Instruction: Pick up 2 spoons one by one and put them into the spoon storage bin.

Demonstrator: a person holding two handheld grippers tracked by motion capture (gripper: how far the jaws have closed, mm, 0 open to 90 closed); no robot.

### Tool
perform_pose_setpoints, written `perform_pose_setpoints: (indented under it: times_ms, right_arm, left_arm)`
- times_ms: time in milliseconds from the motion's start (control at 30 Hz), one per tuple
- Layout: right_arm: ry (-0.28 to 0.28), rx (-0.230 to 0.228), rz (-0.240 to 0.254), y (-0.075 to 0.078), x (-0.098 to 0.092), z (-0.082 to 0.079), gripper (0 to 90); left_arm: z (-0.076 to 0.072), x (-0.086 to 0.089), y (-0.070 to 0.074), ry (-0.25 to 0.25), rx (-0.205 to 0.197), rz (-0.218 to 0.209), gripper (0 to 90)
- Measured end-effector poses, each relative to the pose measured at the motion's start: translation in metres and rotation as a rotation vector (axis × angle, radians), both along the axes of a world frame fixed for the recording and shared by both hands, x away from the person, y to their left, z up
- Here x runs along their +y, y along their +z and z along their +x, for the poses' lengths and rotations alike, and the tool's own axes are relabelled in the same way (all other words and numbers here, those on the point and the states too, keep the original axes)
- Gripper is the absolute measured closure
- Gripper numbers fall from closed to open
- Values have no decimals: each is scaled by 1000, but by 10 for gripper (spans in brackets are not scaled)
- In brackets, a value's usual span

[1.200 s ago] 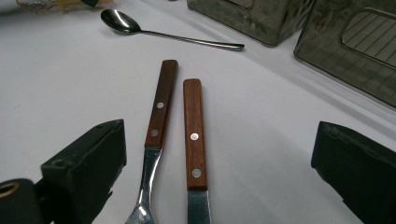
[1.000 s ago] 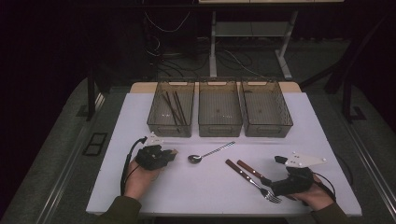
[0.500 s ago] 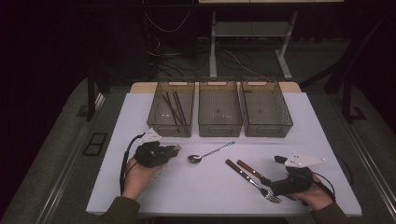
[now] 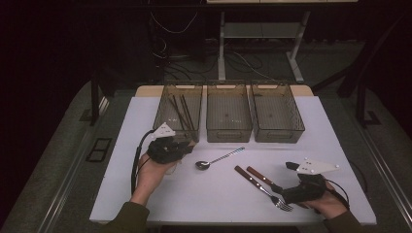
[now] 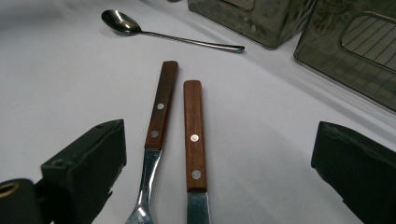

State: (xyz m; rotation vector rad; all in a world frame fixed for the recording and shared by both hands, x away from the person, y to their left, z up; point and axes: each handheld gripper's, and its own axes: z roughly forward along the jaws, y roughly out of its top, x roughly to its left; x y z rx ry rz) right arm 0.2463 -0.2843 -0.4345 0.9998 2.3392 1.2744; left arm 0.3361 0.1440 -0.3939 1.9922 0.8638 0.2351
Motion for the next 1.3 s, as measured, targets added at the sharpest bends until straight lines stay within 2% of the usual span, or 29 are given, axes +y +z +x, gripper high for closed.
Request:
perform_pose_setpoints:
  times_ms: [267, 567, 800, 900, 1000, 1233, 1300]
  right_arm:
    - [-11, -9, 5, 1, 0, 0, 35]
    - [-25, -16, 25, 3, -2, 1, 35]
    - [-24, -18, 27, 3, -4, 1, 35]
    - [-29, -19, 20, 2, -4, 1, 34]
    - [-29, -18, 17, 2, -3, 1, 35]
    - [-26, -10, 8, -2, 0, 3, 34]
    - [-22, -1, 11, -4, 3, 3, 34]
  left_arm:
    - [13, -12, 9, -6, -14, -14, 733]
    - [35, -28, 24, -10, -35, 4, 733]
    - [53, -43, 34, -10, -49, -2, 733]
    - [61, -52, 39, -9, -53, -19, 733]
    - [69, -61, 44, -24, -67, -1, 733]
    - [85, -80, 50, -35, -81, 3, 732]
    - [91, -84, 50, -46, -81, 25, 732]
